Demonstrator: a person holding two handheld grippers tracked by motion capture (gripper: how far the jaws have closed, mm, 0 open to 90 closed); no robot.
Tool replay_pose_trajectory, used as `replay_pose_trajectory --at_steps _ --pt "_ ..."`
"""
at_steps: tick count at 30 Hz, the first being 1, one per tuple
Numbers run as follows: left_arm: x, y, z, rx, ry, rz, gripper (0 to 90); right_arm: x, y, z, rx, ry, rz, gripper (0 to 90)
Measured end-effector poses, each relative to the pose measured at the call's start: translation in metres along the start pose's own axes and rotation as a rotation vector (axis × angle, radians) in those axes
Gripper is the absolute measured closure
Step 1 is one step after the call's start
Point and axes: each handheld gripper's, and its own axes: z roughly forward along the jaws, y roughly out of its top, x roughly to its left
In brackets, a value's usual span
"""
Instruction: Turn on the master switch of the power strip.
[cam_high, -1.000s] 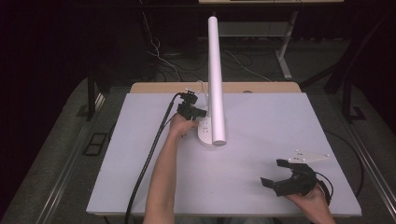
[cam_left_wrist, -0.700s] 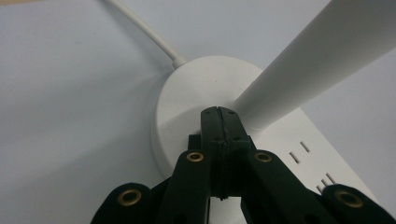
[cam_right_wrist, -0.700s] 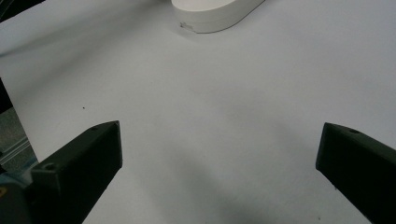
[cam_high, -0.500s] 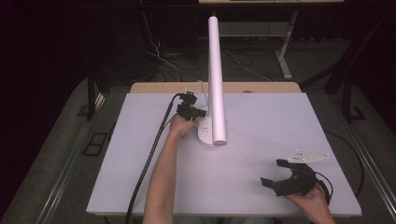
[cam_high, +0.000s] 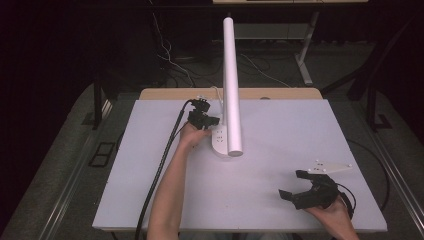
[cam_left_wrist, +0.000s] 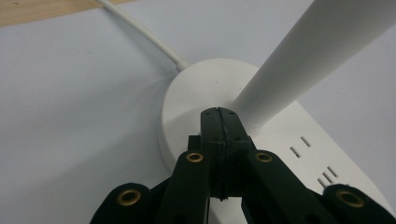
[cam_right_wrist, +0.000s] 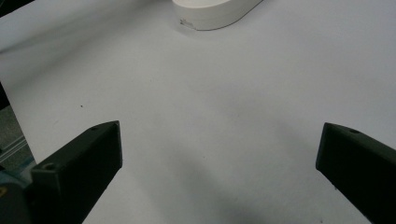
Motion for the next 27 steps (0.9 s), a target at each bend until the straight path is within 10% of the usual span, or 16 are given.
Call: replay_pose_trajectory --at_steps 27 --pt "-0.002 -0.001 -0.069 -0.135 -0.022 0.040 79.7 -0.001 0.000 0.000 0.006 -0.006 -0.010 0.0"
